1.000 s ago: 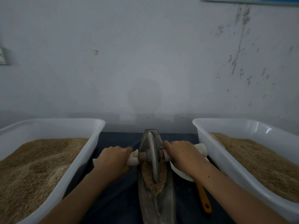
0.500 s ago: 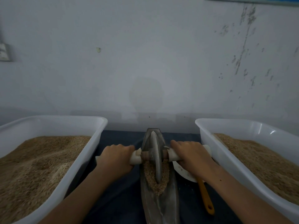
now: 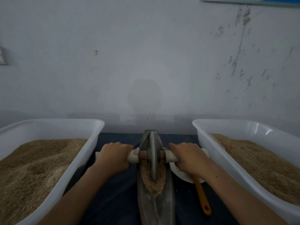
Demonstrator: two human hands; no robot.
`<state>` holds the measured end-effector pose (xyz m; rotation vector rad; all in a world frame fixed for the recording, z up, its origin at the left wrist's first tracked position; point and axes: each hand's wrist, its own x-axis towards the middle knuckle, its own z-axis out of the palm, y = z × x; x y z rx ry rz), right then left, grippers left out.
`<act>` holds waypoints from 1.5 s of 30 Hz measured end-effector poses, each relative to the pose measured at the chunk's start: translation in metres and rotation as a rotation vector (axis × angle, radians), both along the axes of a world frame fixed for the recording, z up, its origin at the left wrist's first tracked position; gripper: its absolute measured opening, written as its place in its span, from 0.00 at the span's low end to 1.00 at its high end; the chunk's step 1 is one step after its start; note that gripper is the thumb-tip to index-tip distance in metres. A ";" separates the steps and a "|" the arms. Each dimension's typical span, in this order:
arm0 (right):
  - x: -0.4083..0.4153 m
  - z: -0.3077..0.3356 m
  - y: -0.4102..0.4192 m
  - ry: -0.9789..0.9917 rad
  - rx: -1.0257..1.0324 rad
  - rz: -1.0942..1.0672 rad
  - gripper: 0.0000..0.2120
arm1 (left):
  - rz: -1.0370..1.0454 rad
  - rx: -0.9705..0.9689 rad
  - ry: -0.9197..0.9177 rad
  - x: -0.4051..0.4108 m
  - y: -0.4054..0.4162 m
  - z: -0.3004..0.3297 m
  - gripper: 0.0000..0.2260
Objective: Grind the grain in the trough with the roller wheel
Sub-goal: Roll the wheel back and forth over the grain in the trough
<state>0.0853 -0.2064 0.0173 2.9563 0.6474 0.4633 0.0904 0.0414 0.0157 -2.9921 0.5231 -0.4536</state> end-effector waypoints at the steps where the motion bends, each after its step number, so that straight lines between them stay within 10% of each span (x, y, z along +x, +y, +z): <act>1: -0.002 0.002 0.000 0.032 -0.008 0.003 0.11 | -0.004 0.005 0.024 -0.002 0.001 0.001 0.09; 19: 0.014 -0.008 0.005 -0.121 0.063 -0.020 0.07 | 0.054 -0.060 -0.084 0.004 -0.004 -0.004 0.07; 30: 0.005 0.016 0.006 0.219 -0.078 -0.026 0.14 | 0.075 0.025 0.237 -0.004 -0.001 0.006 0.13; 39: 0.010 -0.004 0.003 -0.051 0.108 -0.002 0.06 | 0.132 -0.018 -0.132 -0.003 -0.011 -0.003 0.09; 45: 0.008 0.004 0.003 0.047 0.059 -0.013 0.06 | 0.131 -0.016 -0.038 -0.005 -0.008 0.000 0.08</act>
